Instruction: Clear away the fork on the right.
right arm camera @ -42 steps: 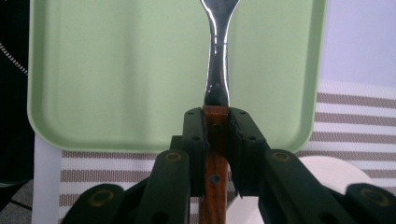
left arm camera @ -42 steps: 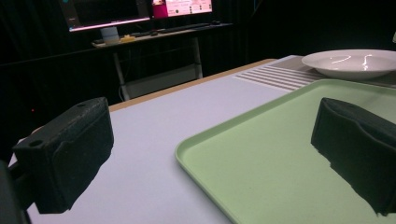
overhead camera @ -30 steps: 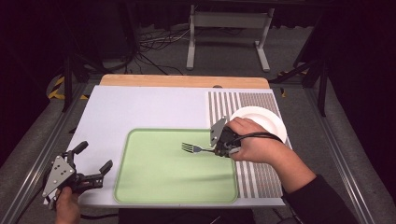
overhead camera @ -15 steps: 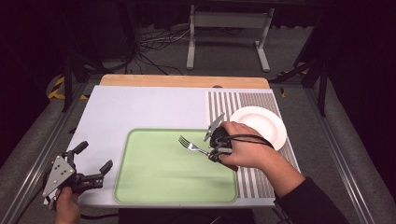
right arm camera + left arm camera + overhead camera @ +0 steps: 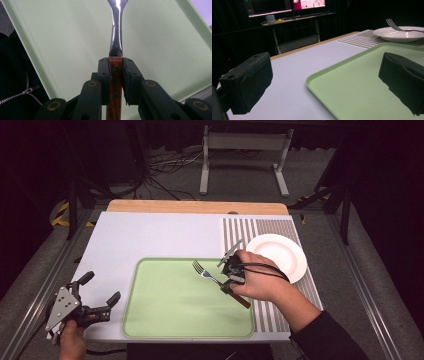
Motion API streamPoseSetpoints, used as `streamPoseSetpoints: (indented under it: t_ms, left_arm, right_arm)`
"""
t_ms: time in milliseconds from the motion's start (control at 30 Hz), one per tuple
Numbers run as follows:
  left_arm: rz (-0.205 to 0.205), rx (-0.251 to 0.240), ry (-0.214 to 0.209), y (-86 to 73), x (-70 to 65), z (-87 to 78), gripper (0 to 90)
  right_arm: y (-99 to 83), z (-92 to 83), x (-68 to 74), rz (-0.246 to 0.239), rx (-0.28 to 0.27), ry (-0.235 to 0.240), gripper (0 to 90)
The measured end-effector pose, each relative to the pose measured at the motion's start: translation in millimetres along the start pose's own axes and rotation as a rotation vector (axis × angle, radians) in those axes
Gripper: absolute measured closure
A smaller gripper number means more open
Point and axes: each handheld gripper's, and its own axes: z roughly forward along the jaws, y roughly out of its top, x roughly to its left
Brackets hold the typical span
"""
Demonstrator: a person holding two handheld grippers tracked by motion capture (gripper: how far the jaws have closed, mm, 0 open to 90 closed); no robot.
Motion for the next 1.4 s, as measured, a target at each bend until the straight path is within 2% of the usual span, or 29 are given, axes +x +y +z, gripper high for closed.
streamPoseSetpoints:
  t_ms: [200,767,933,1267,1400]
  left_arm:
    - [0.000,0.000,0.000,0.0,0.0,0.0,0.0]
    - [-0.001,0.003,0.001,-0.3,-0.1,0.6,0.0]
    - [-0.001,0.005,-0.001,-0.3,-0.3,0.5,0.0]
    - [-0.006,0.004,0.001,-0.7,-0.3,0.8,0.0]
    - [-0.006,0.004,0.002,-0.7,-0.3,0.8,0.0]
  right_arm:
    - [-0.4,6.7,0.2,0.050,0.031,-0.013,77.9]
    - [-8.3,34.0,-4.3,0.175,0.104,0.007,77.8]
    - [-9.4,39.9,-4.4,0.229,0.118,0.018,77.8]
    - [-12.5,50.4,-3.5,0.272,0.157,0.015,77.8]
    - [-14.2,52.2,-4.1,0.271,0.163,0.021,77.7]
